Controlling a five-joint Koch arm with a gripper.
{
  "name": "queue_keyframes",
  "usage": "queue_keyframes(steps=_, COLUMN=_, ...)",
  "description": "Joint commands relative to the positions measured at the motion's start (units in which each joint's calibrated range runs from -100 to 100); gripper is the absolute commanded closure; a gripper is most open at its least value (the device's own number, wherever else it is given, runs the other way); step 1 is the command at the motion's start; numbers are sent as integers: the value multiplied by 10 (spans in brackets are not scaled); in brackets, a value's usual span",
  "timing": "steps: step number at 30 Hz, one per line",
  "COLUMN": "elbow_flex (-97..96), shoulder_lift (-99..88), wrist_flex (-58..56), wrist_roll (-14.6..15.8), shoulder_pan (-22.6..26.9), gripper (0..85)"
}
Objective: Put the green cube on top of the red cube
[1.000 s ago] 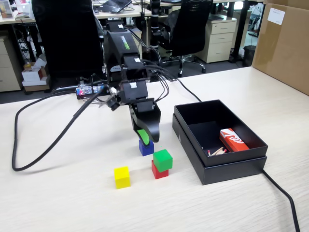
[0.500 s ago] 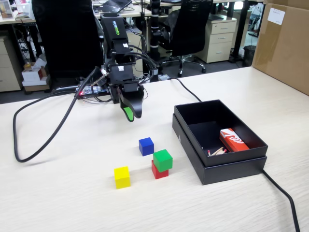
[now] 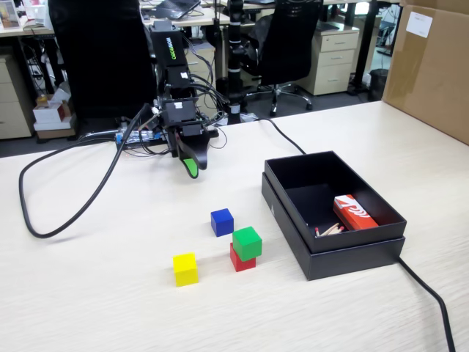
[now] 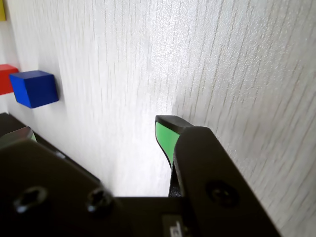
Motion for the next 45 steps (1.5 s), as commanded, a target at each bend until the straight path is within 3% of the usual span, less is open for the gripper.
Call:
queue_keyframes(steps=1, elbow_flex=-13, shoulder_lift=-36, wrist_flex=82, wrist_roll=-3, shoulder_pan=-1, gripper=367)
queue_keyframes(steps=13, elbow_flex=-127, shoulder_lift=-50, wrist_flex=166, wrist_roll=-3, shoulder_pan=-1, gripper=366)
queue_keyframes(steps=45, elbow_flex=-190, shoulder_lift=-44, wrist_flex=169, wrist_roll=-13, shoulder_pan=6, gripper=367)
